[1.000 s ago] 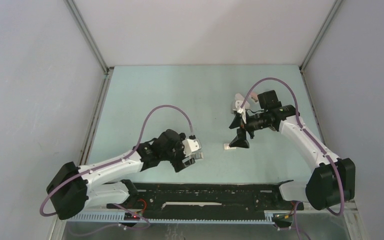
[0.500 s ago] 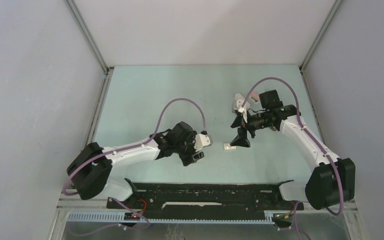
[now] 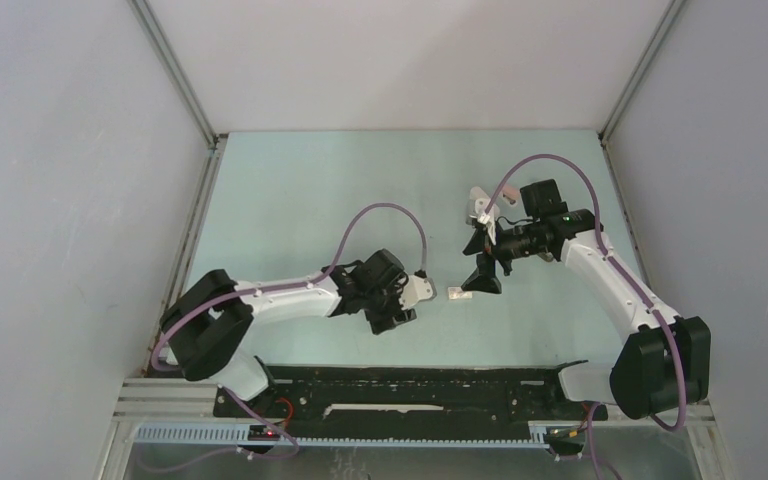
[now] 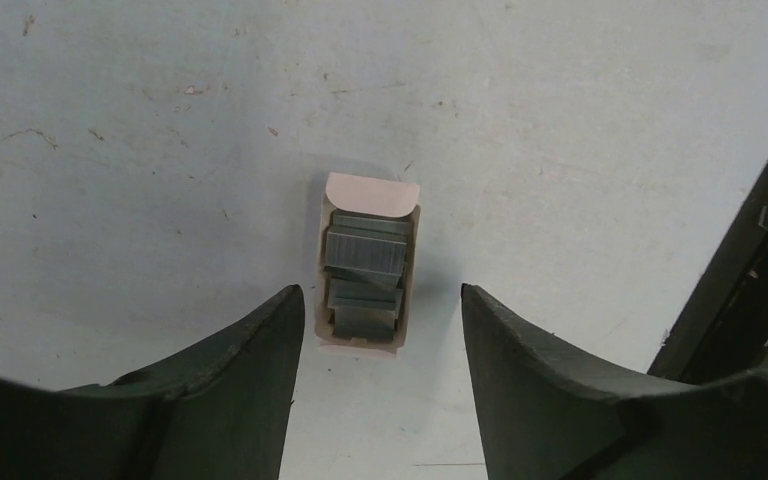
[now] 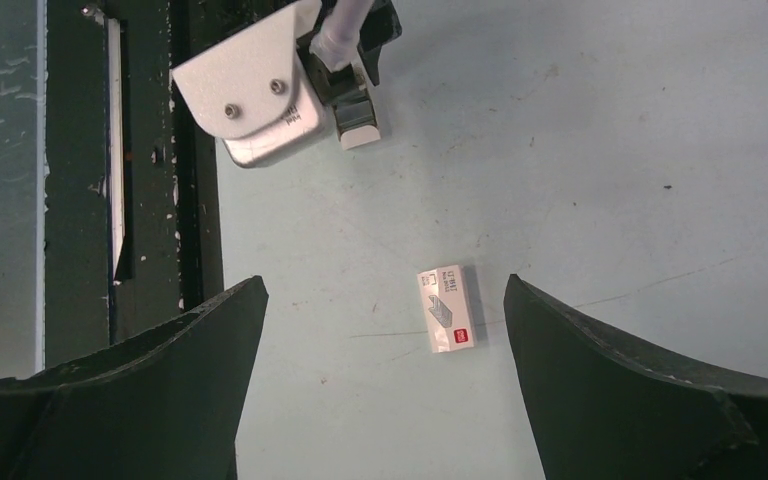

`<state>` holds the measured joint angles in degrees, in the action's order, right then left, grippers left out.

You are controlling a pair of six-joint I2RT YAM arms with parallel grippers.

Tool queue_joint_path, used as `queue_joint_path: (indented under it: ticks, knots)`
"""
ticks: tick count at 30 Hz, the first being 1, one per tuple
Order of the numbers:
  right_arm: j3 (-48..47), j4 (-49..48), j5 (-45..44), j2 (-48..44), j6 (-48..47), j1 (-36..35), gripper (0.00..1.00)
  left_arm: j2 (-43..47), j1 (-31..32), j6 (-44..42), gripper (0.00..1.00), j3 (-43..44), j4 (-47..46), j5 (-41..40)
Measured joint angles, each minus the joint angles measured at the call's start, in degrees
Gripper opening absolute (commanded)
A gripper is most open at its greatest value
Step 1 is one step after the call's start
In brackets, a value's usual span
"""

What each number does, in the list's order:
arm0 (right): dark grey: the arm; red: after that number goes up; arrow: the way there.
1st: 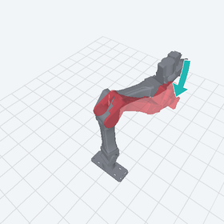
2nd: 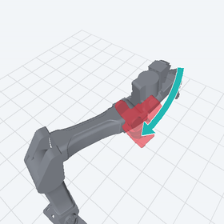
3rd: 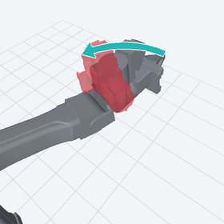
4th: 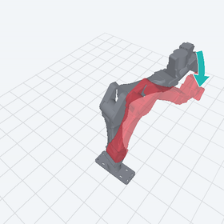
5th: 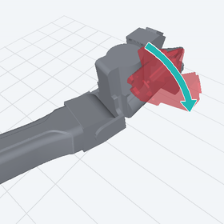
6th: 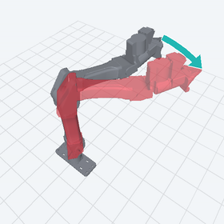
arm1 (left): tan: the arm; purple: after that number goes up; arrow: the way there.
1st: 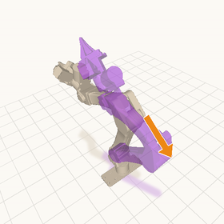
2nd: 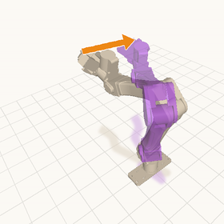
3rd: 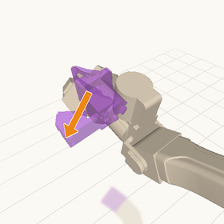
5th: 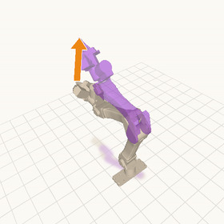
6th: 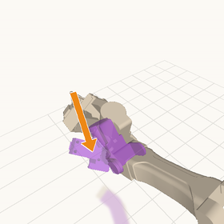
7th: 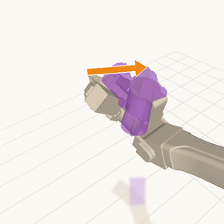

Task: Unload the staples from the stapler
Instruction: Close the staple box at the center of the board.

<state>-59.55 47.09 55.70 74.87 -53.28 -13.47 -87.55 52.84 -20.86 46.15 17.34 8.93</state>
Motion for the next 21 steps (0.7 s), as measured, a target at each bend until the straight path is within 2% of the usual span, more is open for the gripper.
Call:
queue_joint_path:
  ticks: [14,21]
  knots:
    - [0.00,0.31,0.83,0.00,-0.02,1.22,0.99,-4.09,0.74,1.90,0.35,2.78,0.85,-3.45]
    - [0.00,0.42,1.20,0.00,-0.13,1.92,0.98,-4.28,1.70,3.10,0.34,2.78,0.52,-4.35]
